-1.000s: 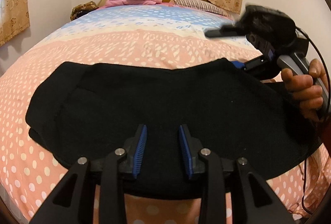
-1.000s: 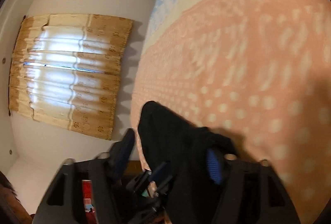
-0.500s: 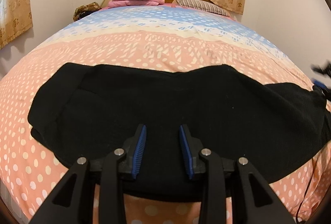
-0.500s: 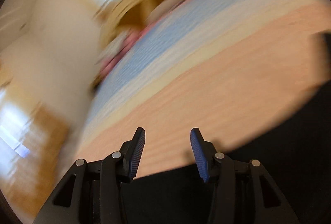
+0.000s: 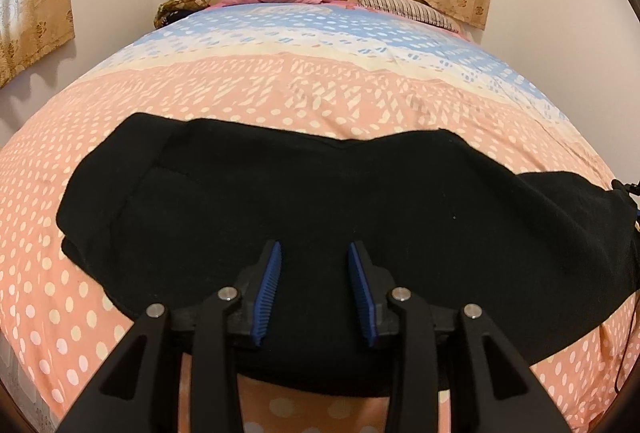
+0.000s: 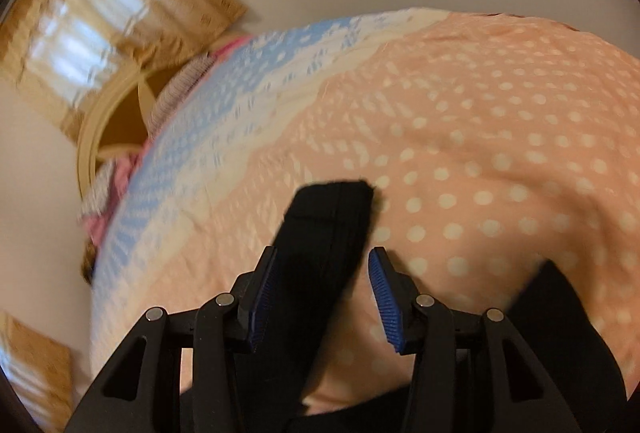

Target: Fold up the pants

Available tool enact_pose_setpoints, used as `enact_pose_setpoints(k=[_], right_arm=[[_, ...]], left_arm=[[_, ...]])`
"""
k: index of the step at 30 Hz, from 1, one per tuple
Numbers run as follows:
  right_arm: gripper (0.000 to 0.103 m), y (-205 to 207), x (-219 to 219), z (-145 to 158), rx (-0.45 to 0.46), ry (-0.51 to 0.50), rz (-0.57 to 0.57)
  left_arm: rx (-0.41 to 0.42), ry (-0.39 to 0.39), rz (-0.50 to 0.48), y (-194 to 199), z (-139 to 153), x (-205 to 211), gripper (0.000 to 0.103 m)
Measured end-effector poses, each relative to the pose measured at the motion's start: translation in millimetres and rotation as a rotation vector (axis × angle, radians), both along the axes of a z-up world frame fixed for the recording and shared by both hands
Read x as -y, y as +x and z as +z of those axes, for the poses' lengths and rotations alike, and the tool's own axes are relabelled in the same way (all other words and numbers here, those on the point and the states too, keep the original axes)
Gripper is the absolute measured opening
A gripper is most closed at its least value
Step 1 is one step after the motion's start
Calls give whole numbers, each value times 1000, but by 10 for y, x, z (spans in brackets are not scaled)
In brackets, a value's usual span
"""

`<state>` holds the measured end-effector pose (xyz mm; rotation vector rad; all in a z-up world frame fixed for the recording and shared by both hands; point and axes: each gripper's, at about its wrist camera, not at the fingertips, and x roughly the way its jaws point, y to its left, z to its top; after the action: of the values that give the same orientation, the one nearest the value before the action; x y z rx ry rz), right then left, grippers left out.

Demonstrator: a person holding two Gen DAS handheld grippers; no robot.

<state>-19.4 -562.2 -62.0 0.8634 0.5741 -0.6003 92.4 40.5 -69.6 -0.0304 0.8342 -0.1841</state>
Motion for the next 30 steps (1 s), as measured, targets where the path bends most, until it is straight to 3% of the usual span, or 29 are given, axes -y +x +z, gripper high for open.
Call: enact_pose_setpoints(k=[3, 4, 5, 8, 14, 18, 23, 25, 30], right_arm=[[44, 34, 24, 3, 30, -27, 20], [16, 78, 11, 5, 30, -24, 34], [8, 120, -2, -7, 12, -9, 55], [8, 67, 9, -4, 34, 0, 67], [8, -586, -242, 542, 156, -110, 61], [8, -1195, -185, 453, 193, -22, -9], [8, -1569, -54, -100, 114, 106, -60], [8, -1503, -54, -323, 7, 109, -43], [10, -1516, -73, -220, -76, 106, -50]], left_arm=[[-1, 5, 8, 12, -6, 16, 39], [-1, 8, 9, 15, -9, 20, 39], [0, 10, 9, 18, -10, 23, 39], [-3, 8, 9, 34, -14, 23, 39], [-16, -11, 1, 65, -10, -8, 40], [-32, -20, -25, 113, 2, -39, 42], [-63, -30, -78, 197, 26, -41, 53], [-74, -20, -101, 215, 42, -1, 59], [-79, 0, -102, 187, 99, 50, 61]])
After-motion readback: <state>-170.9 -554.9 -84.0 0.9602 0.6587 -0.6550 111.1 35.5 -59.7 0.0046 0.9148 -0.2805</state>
